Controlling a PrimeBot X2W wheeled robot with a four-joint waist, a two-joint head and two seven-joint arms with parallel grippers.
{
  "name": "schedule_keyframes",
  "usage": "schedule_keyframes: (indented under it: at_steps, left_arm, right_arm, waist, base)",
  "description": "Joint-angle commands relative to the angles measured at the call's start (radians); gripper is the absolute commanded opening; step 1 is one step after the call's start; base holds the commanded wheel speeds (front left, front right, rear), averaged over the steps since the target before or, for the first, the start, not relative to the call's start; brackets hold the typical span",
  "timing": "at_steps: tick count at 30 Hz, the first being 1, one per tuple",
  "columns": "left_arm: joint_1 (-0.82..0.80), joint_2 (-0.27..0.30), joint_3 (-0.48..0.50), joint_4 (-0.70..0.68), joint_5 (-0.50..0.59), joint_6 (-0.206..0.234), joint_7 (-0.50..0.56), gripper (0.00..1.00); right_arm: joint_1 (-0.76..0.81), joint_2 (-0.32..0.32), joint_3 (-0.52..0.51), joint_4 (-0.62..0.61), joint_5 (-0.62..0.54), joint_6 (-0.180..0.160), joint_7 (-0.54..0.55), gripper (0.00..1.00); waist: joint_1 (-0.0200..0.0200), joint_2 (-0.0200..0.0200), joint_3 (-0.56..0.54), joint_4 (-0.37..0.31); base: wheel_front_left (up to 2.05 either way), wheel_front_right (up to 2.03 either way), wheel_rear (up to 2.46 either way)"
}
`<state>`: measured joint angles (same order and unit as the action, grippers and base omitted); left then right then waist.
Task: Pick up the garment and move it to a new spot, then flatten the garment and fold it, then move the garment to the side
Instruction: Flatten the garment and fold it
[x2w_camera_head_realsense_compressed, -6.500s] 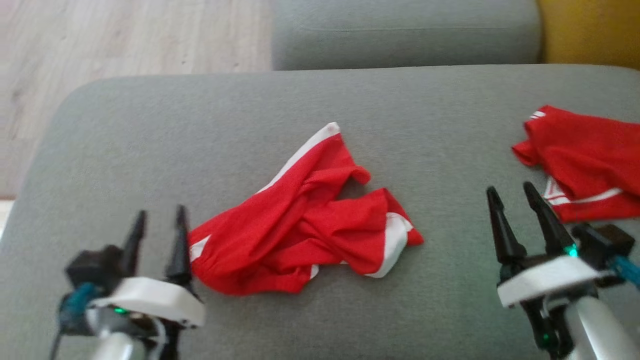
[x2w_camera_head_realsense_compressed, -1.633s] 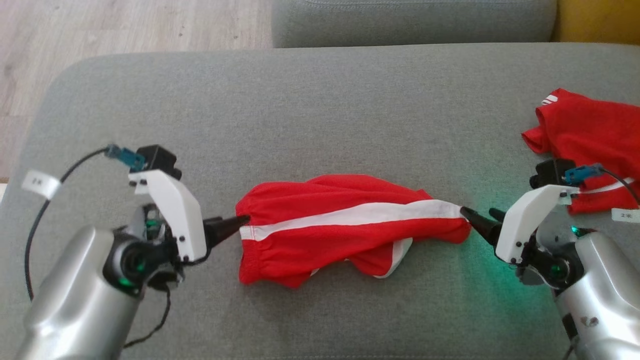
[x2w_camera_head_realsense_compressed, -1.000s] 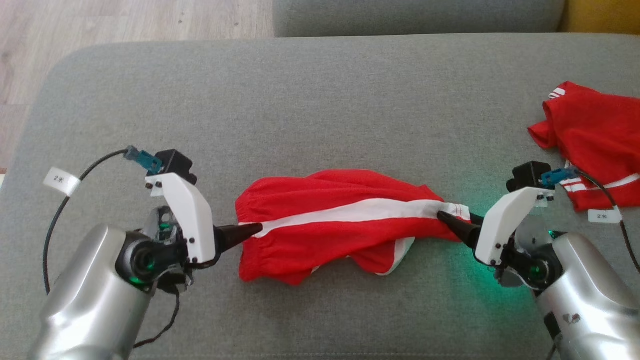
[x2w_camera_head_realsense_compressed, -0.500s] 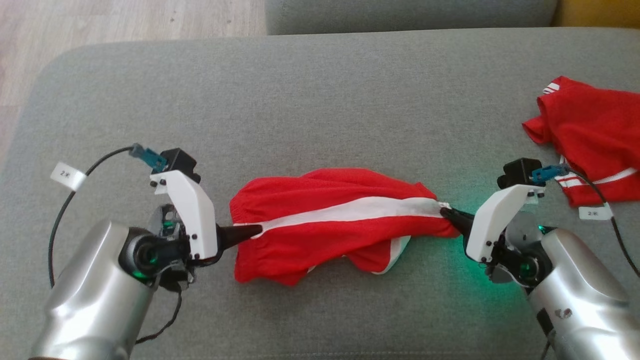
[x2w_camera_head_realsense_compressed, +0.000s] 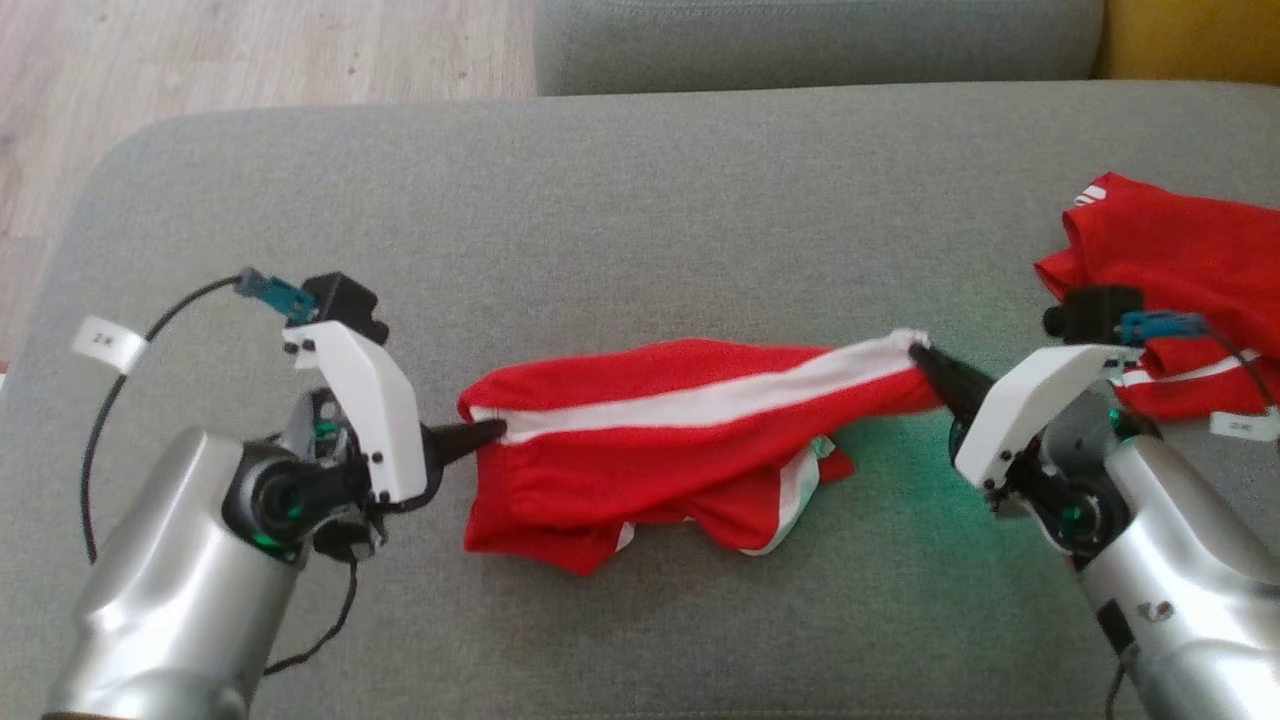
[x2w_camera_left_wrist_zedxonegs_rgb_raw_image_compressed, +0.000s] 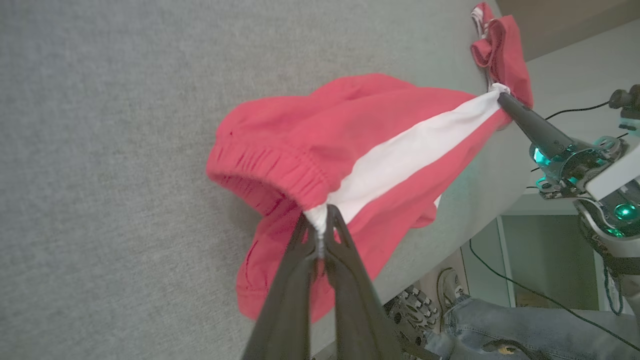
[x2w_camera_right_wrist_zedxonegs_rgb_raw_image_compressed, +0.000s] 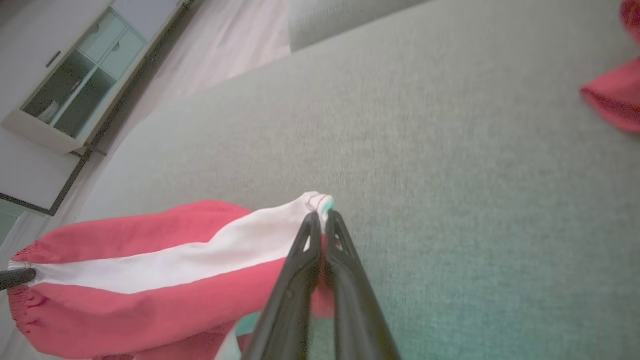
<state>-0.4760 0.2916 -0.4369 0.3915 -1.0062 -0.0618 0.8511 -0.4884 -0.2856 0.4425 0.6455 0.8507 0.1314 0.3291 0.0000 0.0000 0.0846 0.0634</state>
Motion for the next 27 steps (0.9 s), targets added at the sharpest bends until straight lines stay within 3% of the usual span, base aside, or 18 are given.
schedule_keyframes:
  at_steps: [1,7,13,21,27]
  left_arm:
    - [-0.061,0.041,0.058,-0.048,-0.010,-0.007,-0.014,0.00]
    - [-0.105,0.035,0.104,-0.128,-0.023,-0.006,-0.067,0.00]
    - [-0.332,0.005,0.118,-0.122,0.062,0.033,-0.141,0.00]
    - [-0.708,-0.063,0.122,0.066,0.131,0.036,-0.213,0.00]
    - [-0.964,-0.098,0.161,0.202,0.151,0.015,-0.326,0.00]
  right_arm:
    - [-0.030,-0.020,0.013,-0.054,0.011,-0.001,-0.029,0.00]
    - [-0.052,-0.067,0.019,-0.165,0.031,-0.001,-0.108,0.00]
    - [-0.238,-0.139,0.019,-0.248,0.065,-0.001,-0.142,0.00]
    - [-0.602,-0.171,0.051,-0.183,0.124,-0.001,-0.163,0.00]
    - [-0.860,-0.157,0.067,-0.076,0.145,-0.001,-0.252,0.00]
  waist:
    - [0.0000,0.0000,-0.008,-0.002]
    - [0.0000,0.0000,0.012,-0.005]
    - [0.0000,0.0000,0.148,0.002]
    - [0.0000,0.0000,0.327,0.010]
    - [0.0000,0.0000,0.386,0.000]
  base:
    - [0.00,0.00,0.00]
    - [0.00,0.00,0.00]
    - [0.00,0.00,0.00]
    - [0.00,0.00,0.00]
    - [0.00,0.00,0.00]
